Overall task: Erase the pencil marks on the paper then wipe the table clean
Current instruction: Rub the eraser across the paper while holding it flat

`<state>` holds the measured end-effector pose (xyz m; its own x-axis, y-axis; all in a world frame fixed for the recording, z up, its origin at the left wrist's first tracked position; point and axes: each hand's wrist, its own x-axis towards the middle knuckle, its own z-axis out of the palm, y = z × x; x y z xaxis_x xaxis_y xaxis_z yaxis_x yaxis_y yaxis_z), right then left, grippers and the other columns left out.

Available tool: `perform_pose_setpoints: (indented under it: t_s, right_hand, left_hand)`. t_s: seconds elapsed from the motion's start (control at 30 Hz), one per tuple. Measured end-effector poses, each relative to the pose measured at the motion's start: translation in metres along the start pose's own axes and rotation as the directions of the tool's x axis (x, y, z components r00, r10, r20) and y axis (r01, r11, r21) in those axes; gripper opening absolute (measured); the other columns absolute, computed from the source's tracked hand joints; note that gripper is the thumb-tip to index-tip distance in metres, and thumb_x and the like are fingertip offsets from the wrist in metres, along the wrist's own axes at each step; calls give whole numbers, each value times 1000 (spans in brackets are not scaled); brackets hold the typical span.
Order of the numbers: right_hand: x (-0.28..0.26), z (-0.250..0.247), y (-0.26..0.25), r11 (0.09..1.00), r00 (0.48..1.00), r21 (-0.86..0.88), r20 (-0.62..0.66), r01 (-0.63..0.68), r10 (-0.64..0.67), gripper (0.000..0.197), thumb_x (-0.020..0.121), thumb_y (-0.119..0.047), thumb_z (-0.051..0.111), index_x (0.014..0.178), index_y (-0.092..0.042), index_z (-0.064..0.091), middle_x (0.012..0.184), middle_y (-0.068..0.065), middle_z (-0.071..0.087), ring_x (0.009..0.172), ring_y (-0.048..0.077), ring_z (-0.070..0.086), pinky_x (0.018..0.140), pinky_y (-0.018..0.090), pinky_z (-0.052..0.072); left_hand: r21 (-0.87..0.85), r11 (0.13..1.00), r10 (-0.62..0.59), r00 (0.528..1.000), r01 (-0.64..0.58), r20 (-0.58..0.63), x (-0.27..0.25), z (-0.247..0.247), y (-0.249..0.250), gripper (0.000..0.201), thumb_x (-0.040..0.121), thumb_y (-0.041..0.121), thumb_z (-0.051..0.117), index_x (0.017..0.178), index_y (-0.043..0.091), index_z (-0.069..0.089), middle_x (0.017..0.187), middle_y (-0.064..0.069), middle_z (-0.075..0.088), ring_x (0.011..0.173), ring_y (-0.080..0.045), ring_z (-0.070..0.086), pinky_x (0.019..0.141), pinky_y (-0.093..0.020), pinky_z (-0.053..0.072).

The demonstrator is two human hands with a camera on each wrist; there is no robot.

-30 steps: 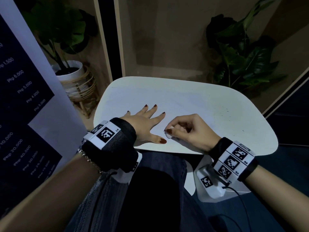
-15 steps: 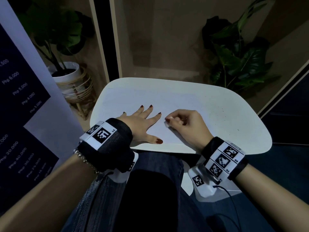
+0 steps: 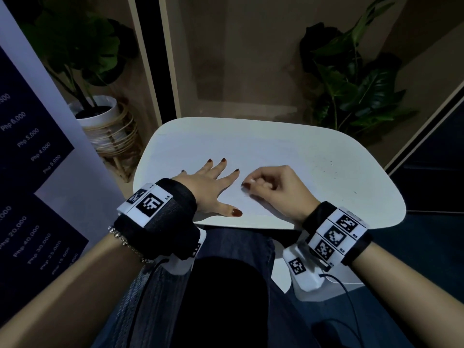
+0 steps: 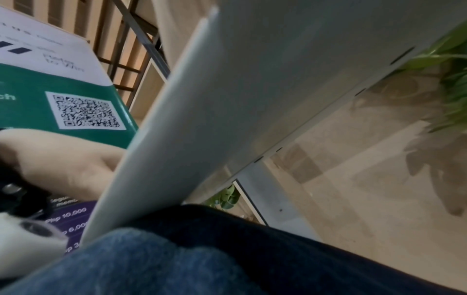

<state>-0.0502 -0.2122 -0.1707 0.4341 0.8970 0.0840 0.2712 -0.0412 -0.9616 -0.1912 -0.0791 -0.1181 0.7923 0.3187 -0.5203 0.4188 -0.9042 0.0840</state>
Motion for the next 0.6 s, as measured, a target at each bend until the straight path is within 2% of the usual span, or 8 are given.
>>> perform_pose_setpoints:
  t_s: [0.1, 0.17, 0.3, 0.37, 0.43, 0.5, 0.53, 0.6]
  right_hand:
    - [-9, -6, -8, 999, 968, -36, 252, -8, 17, 10, 90, -2, 68, 89, 8, 72, 60, -1, 64, 57, 13, 53, 65, 22, 49]
    - [-9, -4, -9, 1000, 985, 0, 173, 4, -4, 10, 91, -2, 67, 90, 8, 72, 61, -1, 66, 59, 15, 54, 66, 24, 50]
    - [3, 10, -1, 993, 989, 121, -144, -5, 23, 12, 93, -2, 64, 88, 7, 71, 69, 18, 64, 71, 28, 58, 91, 46, 57]
    - [2, 7, -1, 993, 997, 120, -72, -20, 29, 11, 92, -2, 66, 87, 7, 70, 60, 11, 56, 66, 26, 52, 91, 44, 57]
    - [-5, 0, -7, 998, 991, 57, 135, -28, 21, 9, 89, -2, 69, 87, 7, 71, 57, 2, 55, 60, 21, 47, 77, 32, 54]
    - [-10, -3, -10, 999, 968, 18, 247, -40, 34, 9, 88, -1, 69, 88, 8, 72, 60, 3, 64, 58, 18, 51, 66, 24, 49]
    - [-11, -3, -9, 999, 972, 27, 232, -40, 33, 9, 89, -2, 70, 87, 6, 73, 62, 5, 66, 59, 22, 50, 65, 26, 49]
    - [-5, 1, -4, 998, 997, 52, 74, -23, 20, 9, 90, -8, 71, 86, -2, 76, 63, 5, 64, 64, 26, 47, 72, 38, 56]
  left_hand:
    - [0, 1000, -4, 1000, 4, 5, -1, -1, 0, 95, 87, 69, 46, 153, 39, -15, 159, 7, -30, 148, -19, -22, 117, -61, 3]
    - [-2, 1000, -5, 1000, 5, 9, 0, -1, 0, 95, 88, 69, 47, 153, 39, -16, 159, 7, -30, 148, -19, -22, 117, -62, 4]
    - [7, 1000, -6, 1000, 6, 7, 2, 0, 0, 95, 88, 69, 45, 153, 39, -17, 159, 6, -30, 148, -20, -22, 116, -62, 5]
    - [0, 1000, -5, 1000, 5, 8, 2, 0, -1, 95, 88, 69, 46, 153, 39, -17, 159, 6, -30, 148, -19, -22, 116, -61, 4]
    - [-11, 1000, -4, 1000, 4, 4, 1, 0, -1, 95, 88, 69, 48, 153, 39, -15, 159, 7, -29, 148, -19, -22, 116, -61, 4]
    - [-9, 1000, -5, 1000, 5, 5, 0, 0, -1, 95, 88, 68, 48, 153, 40, -15, 159, 7, -29, 148, -19, -22, 116, -61, 4]
    - [-7, 1000, -4, 1000, 4, 7, 0, 0, 0, 95, 88, 68, 48, 153, 39, -15, 159, 7, -29, 148, -19, -22, 116, -61, 4]
    - [0, 1000, -4, 1000, 4, 10, 0, -1, 0, 95, 88, 69, 47, 153, 39, -16, 159, 7, -30, 148, -19, -22, 116, -62, 4]
